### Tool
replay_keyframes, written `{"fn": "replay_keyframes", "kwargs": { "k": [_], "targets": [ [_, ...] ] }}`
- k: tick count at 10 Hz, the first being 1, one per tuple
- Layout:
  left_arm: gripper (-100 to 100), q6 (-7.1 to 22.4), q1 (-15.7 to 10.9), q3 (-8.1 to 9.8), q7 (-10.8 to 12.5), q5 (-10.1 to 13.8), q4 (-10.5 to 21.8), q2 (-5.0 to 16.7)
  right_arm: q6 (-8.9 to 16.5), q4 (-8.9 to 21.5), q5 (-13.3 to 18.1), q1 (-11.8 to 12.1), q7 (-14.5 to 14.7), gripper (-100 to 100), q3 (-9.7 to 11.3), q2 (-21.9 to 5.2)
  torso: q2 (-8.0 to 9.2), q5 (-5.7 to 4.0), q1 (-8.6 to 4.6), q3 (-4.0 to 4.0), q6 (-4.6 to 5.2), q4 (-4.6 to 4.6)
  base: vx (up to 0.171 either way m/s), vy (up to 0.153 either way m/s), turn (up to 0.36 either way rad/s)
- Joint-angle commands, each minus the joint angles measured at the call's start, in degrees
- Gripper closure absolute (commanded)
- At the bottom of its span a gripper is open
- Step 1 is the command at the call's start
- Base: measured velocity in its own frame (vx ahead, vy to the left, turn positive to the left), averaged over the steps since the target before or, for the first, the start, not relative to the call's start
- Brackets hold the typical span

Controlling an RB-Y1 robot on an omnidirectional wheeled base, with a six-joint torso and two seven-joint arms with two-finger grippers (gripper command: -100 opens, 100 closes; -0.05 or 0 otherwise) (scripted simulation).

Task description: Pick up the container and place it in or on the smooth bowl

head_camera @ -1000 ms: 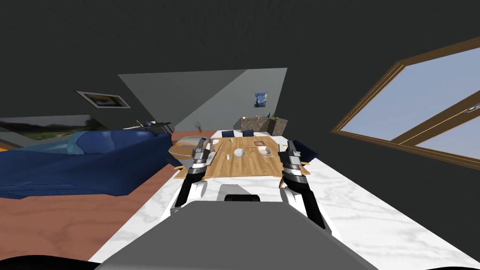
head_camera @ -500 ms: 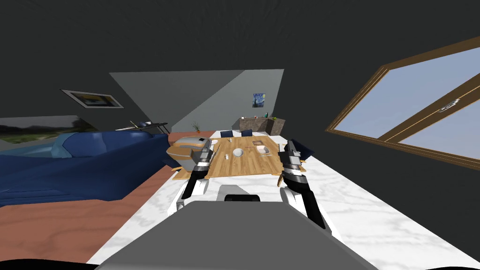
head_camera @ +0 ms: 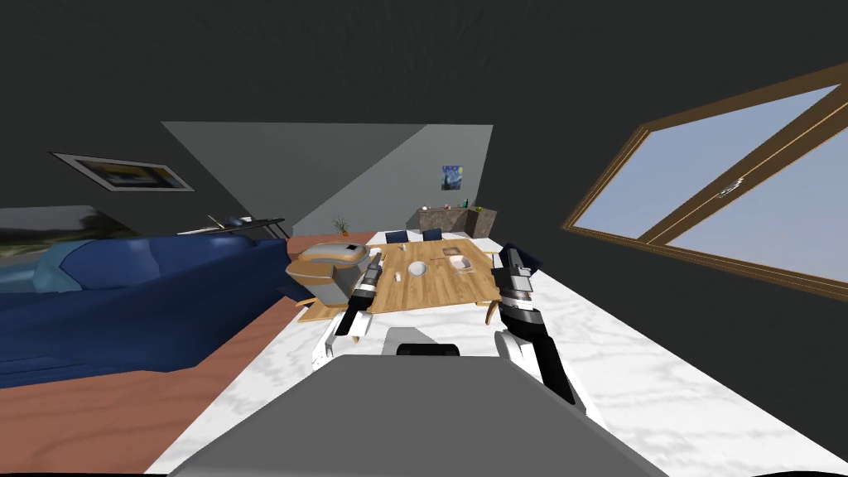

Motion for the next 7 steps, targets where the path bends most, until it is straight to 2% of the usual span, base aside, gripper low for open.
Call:
{"fn": "replay_keyframes", "kwargs": {
  "k": [1, 2, 4, 5, 6, 7],
  "targets": [
    [-100, 1.2, -0.4, -0.4, -0.3, -0.7, 2.1, 0.2, 0.0, 0.0, 0.0, 0.0, 0.0, 0, 0.0, 0.0, 0.0, 0.0, 0.0, 0.0, 0.0, 0.0, -0.019, -0.003, -0.039],
    [-100, 2.2, -2.0, -0.62, -0.6, -1.8, 3.9, 1.0, 0.0, 0.0, 0.0, 0.0, 0.0, 0, 0.0, 0.0, 0.0, 0.0, 0.01, 0.0, -0.04, 0.0, -0.023, -0.006, -0.065],
    [-100, 2.2, -2.0, -0.62, -0.6, -1.8, 5.3, 1.0, 0.0, 0.0, 0.0, 0.0, 0.0, 0, 0.0, 0.0, -0.01, 0.0, -0.01, 0.0, -0.03, 0.0, -0.012, -0.004, -0.019],
    [-100, 3.2, -3.6, -0.85, -0.9, -2.8, 7.8, 1.7, 0.0, 0.0, 0.0, 0.0, 0.0, 0, 0.0, 0.0, -0.04, 0.0, 0.0, -0.02, -0.03, -0.01, -0.01, -0.008, -0.077],
    [-100, 3.2, -3.6, -0.85, -0.9, -2.8, 8.6, 1.7, 0.0, 0.0, 0.0, 0.0, 0.0, 0, 0.0, 0.0, -0.05, 0.0, -0.02, -0.03, -0.01, -0.01, -0.01, -0.005, -0.055],
    [-100, 4.2, -5.2, -1.09, -1.2, -3.9, 10.9, 2.4, 0.0, 0.0, 0.0, 0.0, 0.0, 0, 0.0, 0.0, -0.04, 0.0, -0.01, -0.02, -0.03, -0.01, -0.015, -0.004, -0.072]
  ]
}}
